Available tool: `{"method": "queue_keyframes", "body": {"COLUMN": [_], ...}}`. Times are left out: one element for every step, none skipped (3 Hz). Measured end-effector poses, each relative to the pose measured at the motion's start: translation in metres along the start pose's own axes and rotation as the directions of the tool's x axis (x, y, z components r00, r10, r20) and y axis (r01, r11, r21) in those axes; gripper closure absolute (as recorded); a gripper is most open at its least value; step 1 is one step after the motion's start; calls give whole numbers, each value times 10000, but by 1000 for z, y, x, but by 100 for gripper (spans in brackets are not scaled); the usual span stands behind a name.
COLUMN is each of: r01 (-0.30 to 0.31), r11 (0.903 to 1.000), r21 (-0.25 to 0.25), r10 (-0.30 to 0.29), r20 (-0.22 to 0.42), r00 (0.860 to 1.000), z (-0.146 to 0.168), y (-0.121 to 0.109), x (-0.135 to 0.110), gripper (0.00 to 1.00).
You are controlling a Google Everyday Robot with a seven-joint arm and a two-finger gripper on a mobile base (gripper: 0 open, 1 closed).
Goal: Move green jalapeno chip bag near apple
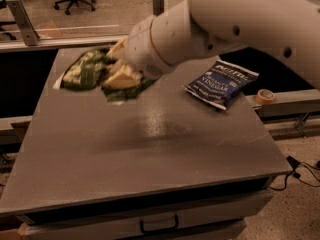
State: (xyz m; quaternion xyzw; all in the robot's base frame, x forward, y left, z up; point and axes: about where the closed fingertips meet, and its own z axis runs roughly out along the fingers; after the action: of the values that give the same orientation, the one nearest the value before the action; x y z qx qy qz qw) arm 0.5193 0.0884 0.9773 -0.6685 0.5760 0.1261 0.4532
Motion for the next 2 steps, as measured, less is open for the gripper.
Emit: {"method": "queue_keyframes", "body": {"r01": [414, 476], "r11": [9959, 9944], "r21": [800, 939], "r10": [-439, -514], "r20": [297, 382], "r00": [9986, 9979], "z": [-15, -19], "y": [-55, -62], "x": [13, 8], "gripper": [100, 100]}}
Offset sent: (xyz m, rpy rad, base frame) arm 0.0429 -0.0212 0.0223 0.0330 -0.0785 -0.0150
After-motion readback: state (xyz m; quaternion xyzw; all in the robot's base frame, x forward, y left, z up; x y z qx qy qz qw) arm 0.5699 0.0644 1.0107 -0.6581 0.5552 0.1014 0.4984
